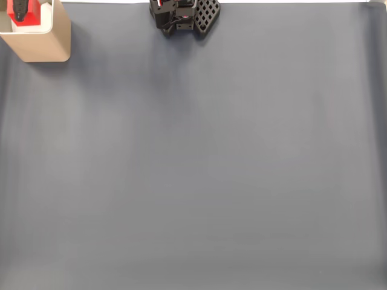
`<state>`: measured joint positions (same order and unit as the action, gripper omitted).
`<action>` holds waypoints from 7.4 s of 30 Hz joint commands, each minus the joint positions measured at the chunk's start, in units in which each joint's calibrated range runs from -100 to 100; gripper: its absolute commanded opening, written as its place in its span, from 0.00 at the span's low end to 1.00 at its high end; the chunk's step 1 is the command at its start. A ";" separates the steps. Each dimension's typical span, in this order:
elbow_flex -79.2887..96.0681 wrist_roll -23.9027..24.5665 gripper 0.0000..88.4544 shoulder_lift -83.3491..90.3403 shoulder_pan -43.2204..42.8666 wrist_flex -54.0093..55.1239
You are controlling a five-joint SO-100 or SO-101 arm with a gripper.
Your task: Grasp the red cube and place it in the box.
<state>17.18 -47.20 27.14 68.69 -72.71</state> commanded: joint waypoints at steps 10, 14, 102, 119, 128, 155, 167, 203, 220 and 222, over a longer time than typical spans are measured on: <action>-2.67 0.29 0.00 0.07 2.97 0.99; -2.58 0.39 0.00 0.07 3.04 0.99; -0.76 2.93 0.19 1.98 1.33 0.58; -0.85 1.47 0.00 5.18 -13.44 1.40; 1.71 0.73 0.00 7.70 -27.79 3.04; 23.88 -1.66 0.00 24.59 -61.73 13.04; 36.84 -1.47 0.00 35.08 -70.11 15.66; 72.33 -0.93 0.00 63.50 -69.69 17.14; 82.55 -0.68 0.00 71.30 -69.97 14.11; 82.64 -0.39 0.00 71.65 -70.33 12.71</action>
<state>99.01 -48.38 98.09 -1.34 -58.55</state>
